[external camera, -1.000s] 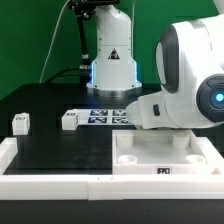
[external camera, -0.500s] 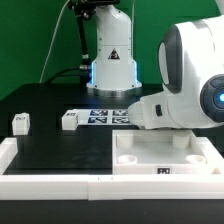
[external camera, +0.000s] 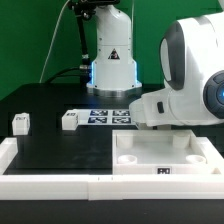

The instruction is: Assemble one leg

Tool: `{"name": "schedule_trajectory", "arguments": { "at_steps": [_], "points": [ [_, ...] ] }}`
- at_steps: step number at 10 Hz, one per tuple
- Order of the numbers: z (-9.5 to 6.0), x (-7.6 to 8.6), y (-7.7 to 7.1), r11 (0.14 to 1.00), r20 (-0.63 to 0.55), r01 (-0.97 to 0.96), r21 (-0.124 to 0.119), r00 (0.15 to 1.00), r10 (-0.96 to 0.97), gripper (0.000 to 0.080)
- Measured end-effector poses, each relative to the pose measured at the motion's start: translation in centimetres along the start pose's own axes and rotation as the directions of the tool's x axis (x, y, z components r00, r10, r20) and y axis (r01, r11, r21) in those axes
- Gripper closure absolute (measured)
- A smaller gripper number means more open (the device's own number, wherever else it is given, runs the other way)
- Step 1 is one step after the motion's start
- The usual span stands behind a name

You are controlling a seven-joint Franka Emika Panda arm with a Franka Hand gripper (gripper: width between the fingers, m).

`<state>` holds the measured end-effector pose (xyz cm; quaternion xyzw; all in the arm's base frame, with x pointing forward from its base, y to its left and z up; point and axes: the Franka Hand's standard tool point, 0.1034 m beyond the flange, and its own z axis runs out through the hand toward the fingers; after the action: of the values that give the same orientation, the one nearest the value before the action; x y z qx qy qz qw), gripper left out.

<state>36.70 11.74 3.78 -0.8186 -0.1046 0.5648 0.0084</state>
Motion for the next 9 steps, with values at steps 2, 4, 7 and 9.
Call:
{"name": "schedule_trajectory", "arguments": {
  "at_steps": [2,4,7,9],
  "points": [
    [-0.9,-2.1,-0.1,1.000,0.031,-0.001,0.001,1.000,0.001,0.0792],
    [-2.0,-4.0,-0.1,1.000,0.056,-0.002,0.002,0.998,0.002,0.0797],
    [-1.9,-4.0,-0.1,1.000,0.058,-0.002,0.002,0.998,0.001,0.0642],
    [-1.9,-3.9,-0.1,1.000,0.052,-0.009,0.001,0.999,0.009,0.0473]
  ]
}}
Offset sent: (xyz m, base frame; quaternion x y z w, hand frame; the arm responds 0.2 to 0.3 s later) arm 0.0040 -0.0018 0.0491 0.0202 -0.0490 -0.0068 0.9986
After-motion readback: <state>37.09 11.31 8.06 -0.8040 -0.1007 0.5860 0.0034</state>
